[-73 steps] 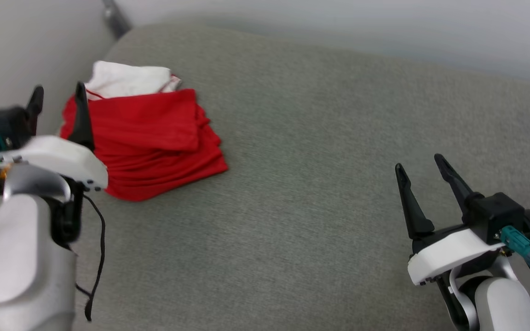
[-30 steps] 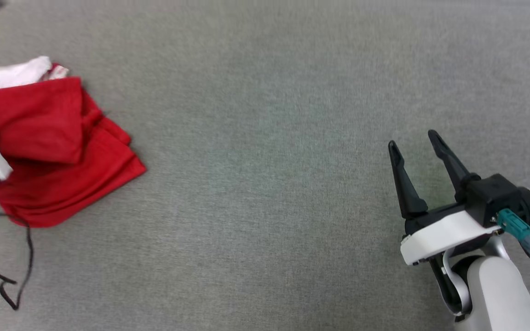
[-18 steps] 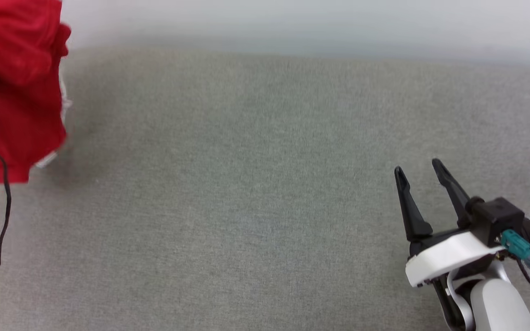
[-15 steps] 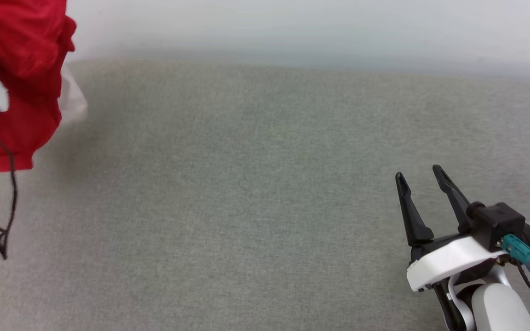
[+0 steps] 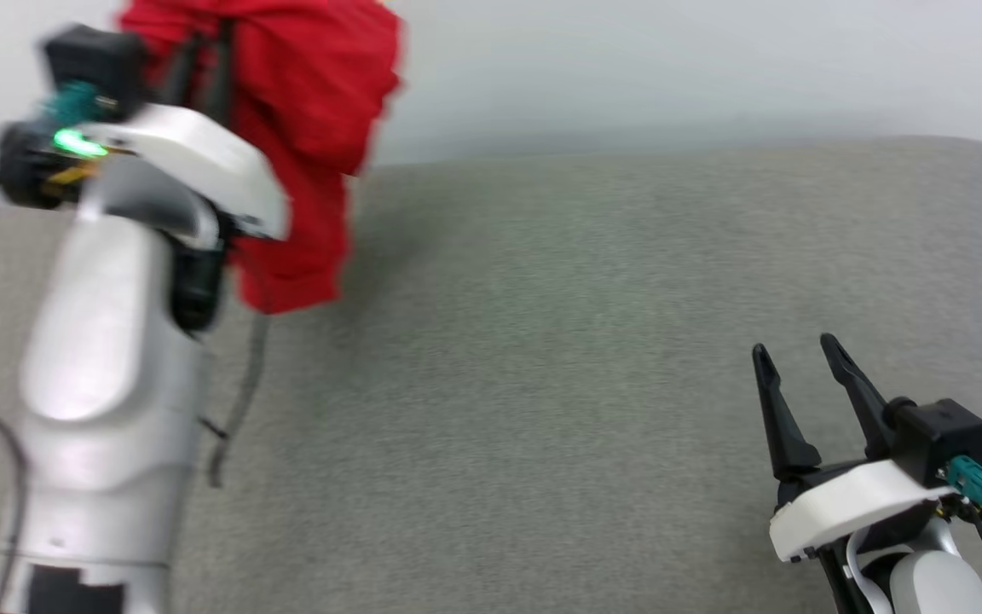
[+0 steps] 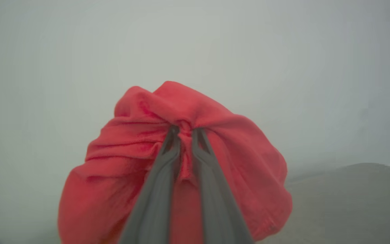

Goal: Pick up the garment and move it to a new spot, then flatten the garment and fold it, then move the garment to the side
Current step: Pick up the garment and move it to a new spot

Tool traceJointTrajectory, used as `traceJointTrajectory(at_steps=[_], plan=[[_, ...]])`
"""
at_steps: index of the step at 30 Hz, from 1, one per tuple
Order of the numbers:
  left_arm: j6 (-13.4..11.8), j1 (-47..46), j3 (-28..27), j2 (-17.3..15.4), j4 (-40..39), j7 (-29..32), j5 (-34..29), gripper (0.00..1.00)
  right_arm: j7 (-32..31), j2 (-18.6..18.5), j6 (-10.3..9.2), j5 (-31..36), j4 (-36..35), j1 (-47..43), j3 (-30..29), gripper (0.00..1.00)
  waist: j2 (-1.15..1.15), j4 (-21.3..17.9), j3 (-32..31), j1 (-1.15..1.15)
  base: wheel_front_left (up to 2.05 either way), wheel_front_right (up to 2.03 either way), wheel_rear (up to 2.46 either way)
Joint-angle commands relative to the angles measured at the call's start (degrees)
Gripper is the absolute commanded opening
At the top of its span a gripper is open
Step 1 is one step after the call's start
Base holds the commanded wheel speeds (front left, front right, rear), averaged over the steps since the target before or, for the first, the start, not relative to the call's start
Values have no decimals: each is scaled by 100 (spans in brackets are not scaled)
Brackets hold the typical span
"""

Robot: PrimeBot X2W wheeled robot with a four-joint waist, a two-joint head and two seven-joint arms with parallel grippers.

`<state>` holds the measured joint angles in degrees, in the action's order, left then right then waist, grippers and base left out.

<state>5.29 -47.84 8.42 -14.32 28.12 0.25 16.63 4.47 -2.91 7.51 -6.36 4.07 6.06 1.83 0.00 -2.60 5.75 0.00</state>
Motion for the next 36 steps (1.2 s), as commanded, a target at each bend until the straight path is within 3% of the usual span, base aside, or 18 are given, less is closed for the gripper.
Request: traceJointTrajectory(at_steps=[1,5,9,20,22,24,29,36], plan=[[19,76,51,70,-46,-44,15,0,-4,6,-4,12,-29,-70,-26,100,0,-209,-42,0,0,0,0],[94,475,399,566,-259,-174,185,0,-42,6,-4,36,-91,-180,-157,100,0,-402,-28,0,0,0,0],[151,1088,768,838,-424,-219,370,0,-81,6,-3,-107,-155,-218,-254,100,0,-466,90,0,0,0,0],[135,3231,1587,950,-525,-208,533,0,-25,5,-4,-55,-151,-86,-388,100,0,-319,223,0,0,0,0],[102,3403,1667,977,-546,-178,548,37,-25,5,-4,-50,-136,-79,-372,100,0,-248,179,0,0,0,0],[28,3441,1696,979,-664,-311,464,100,-43,5,-4,-16,-116,-86,-388,100,0,-174,126,0,0,0,0],[-125,3305,1789,879,-1164,-823,113,100,-92,5,-4,32,-153,-170,-447,100,0,9,-25,0,0,0,0],[-478,3133,1401,811,-1663,-1319,46,100,-219,5,-4,72,-241,-324,-559,100,0,204,-252,0,0,0,0]])
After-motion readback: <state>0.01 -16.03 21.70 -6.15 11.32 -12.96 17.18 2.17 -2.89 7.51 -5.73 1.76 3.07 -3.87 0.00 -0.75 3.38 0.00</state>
